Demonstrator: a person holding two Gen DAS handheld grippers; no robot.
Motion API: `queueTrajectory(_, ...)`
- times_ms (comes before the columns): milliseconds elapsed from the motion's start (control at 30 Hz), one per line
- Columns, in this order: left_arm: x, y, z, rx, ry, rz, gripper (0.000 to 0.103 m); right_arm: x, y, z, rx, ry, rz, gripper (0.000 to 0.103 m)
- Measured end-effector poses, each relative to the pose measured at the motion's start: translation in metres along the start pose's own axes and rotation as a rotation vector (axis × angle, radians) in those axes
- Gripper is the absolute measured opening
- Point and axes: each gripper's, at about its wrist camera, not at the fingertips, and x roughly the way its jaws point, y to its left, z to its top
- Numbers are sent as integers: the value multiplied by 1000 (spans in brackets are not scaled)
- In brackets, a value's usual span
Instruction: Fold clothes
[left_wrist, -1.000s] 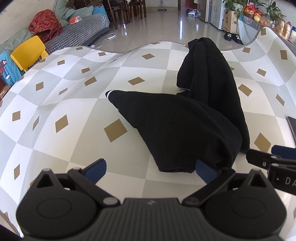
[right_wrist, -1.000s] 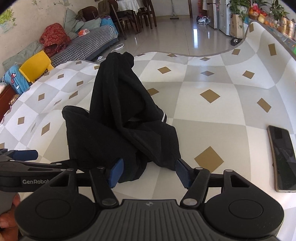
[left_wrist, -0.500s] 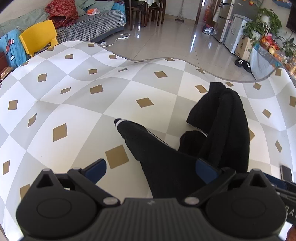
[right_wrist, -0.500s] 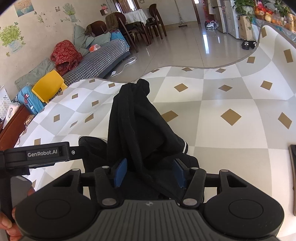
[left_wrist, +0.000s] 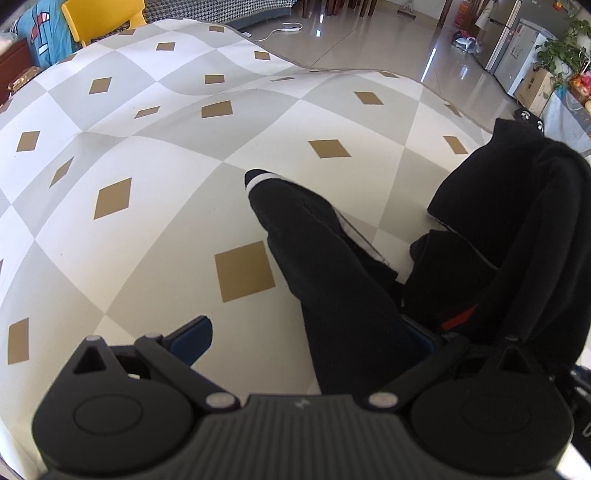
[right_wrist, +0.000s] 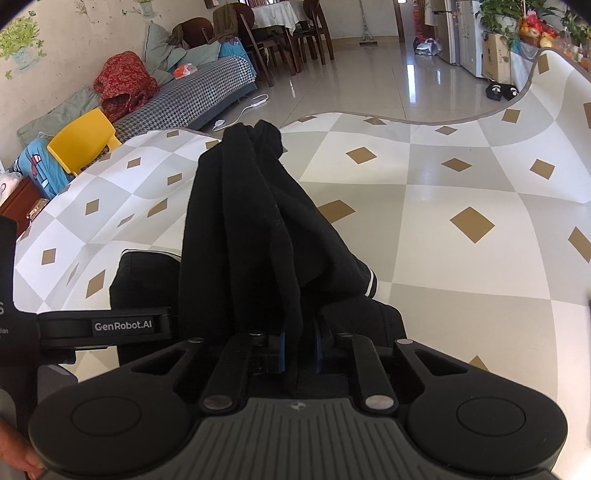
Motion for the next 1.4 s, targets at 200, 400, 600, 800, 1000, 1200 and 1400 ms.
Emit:
queueTrajectory(200, 2, 3, -8, 45, -6, 73, 103, -7, -19, -1, 61, -4, -75, 10)
queueTrajectory(400, 6, 18, -11, 40, 27, 116, 103, -15, -30, -5, 86, 2, -157, 10)
queueTrajectory(600, 6, 31, -16, 63, 29, 171, 103, -24, -51, -9, 161, 19, -234, 10)
queueTrajectory(800, 7, 46, -24, 72, 52, 204, 103, -29, -68, -19, 220, 58, -267, 10)
queueTrajectory(1000, 4, 54, -40, 90, 56, 219, 103, -32, -80, -27, 276, 106, -286, 10)
queueTrajectory(1200, 0, 63, -56, 84, 61, 216, 103, -32, -84, -36, 283, 147, -298, 14)
queueTrajectory(1400, -7, 70, -69, 72, 68, 199, 103, -38, -89, -38, 304, 157, -291, 22)
